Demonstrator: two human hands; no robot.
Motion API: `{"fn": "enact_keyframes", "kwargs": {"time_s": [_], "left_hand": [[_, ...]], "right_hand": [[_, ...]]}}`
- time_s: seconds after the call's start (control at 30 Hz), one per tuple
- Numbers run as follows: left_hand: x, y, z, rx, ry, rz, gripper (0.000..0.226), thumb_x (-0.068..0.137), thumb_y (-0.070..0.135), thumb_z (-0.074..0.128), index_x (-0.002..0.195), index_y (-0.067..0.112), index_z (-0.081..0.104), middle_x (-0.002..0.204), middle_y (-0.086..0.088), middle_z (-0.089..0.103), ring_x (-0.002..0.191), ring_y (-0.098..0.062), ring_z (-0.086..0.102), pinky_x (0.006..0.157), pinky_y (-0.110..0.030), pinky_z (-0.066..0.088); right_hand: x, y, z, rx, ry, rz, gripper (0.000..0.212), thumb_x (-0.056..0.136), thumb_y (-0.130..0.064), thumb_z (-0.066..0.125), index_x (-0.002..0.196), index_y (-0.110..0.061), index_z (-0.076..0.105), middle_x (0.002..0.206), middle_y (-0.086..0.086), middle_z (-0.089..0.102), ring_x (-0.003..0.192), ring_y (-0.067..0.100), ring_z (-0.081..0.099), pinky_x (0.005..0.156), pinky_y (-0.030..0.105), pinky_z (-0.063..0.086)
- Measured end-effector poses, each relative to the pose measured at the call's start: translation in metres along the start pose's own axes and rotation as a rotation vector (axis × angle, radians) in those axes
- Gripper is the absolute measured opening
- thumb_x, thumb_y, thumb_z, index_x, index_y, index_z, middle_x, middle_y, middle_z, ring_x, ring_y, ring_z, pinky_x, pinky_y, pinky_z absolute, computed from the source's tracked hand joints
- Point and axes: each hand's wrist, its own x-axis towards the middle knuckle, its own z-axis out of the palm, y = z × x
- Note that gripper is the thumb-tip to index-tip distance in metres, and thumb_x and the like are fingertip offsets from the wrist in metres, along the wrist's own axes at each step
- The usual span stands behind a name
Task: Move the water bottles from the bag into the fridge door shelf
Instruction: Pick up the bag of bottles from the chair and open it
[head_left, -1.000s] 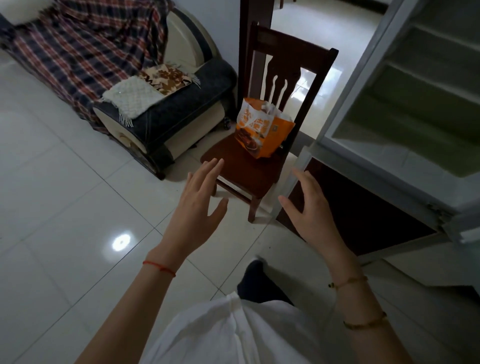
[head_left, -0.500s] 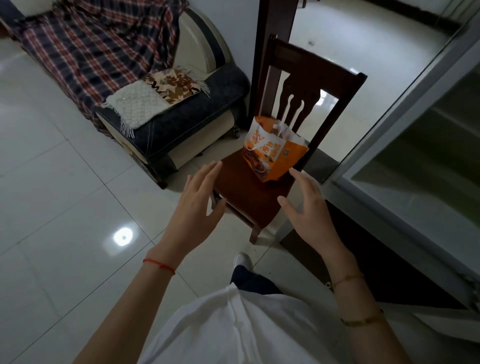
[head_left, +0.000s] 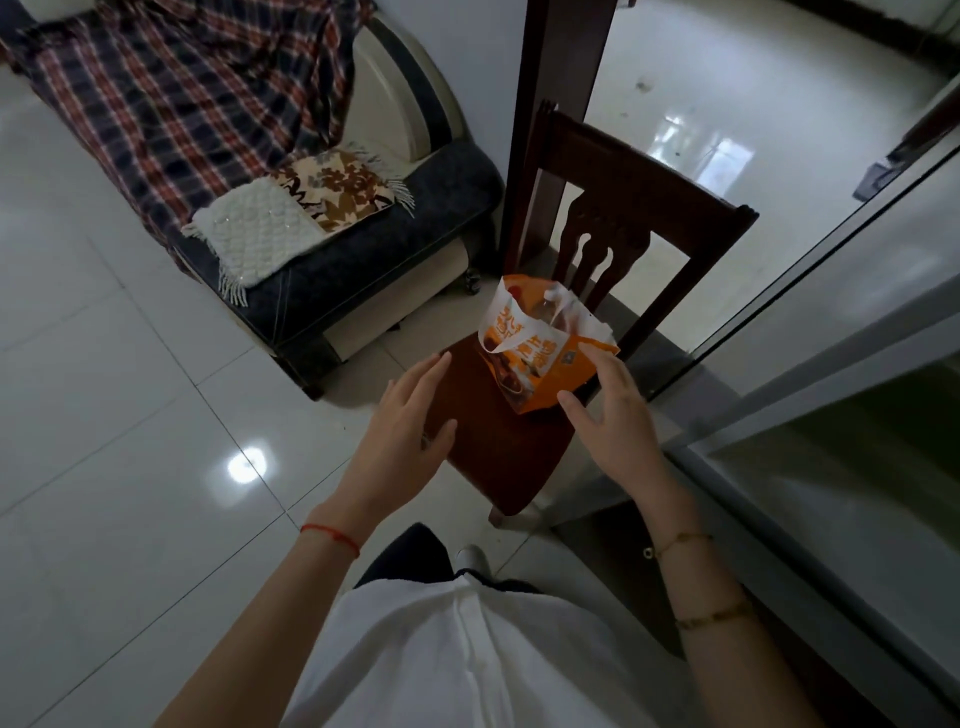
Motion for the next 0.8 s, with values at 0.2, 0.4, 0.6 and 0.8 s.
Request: {"fn": "enact_keyframes", "kwargs": {"time_s": [0.2,0.4,0.6,0.8], "left_hand": [[0.056,-0.016,0.019,-0.104,-0.098,-0.082,0.064,0.096,0.024,0.054,0.154,0.022,0.027,0.156,0.001,0.03,0.137,-0.018,0.041,0.103,-0.021,0.043],[0.127,-0.042,0.026,-0.112,-0.237,-0.164,0.063,0.095,0.028,0.052,0.152,0.026,0.027,0.151,-0.001,0.034,0.134,-0.021,0.045,0.103,-0.04,0.05],[0.2,-0.06,0.03,-0.09,-0.335,-0.187,0.061,0.095,0.025,0.053,0.152,0.02,0.031,0.149,-0.006,0.04,0.132,-0.022,0.046,0.108,-0.04,0.045],[0.262,-0.085,0.052,-0.162,-0.4,-0.359,0.064,0.094,0.024,0.056,0.152,0.015,0.031,0.153,-0.007,0.04,0.138,-0.024,0.042,0.112,-0.041,0.04]], "right_hand": [[0.056,0.027,0.006,-0.083,-0.027,0.084,0.054,0.095,-0.029,0.055,0.144,-0.021,0.033,0.145,0.003,0.038,0.135,0.018,0.039,0.106,0.033,0.039],[0.115,0.044,0.011,-0.071,-0.064,0.191,0.049,0.097,-0.025,0.053,0.143,-0.019,0.035,0.146,0.003,0.036,0.134,0.019,0.039,0.103,0.033,0.042],[0.177,0.058,0.018,-0.074,-0.062,0.32,0.045,0.097,-0.019,0.051,0.141,-0.017,0.039,0.147,0.005,0.037,0.134,0.022,0.04,0.105,0.041,0.045],[0.236,0.082,0.025,-0.076,-0.097,0.434,0.039,0.099,-0.013,0.046,0.138,-0.01,0.044,0.141,0.01,0.042,0.129,0.025,0.044,0.101,0.033,0.039]]}}
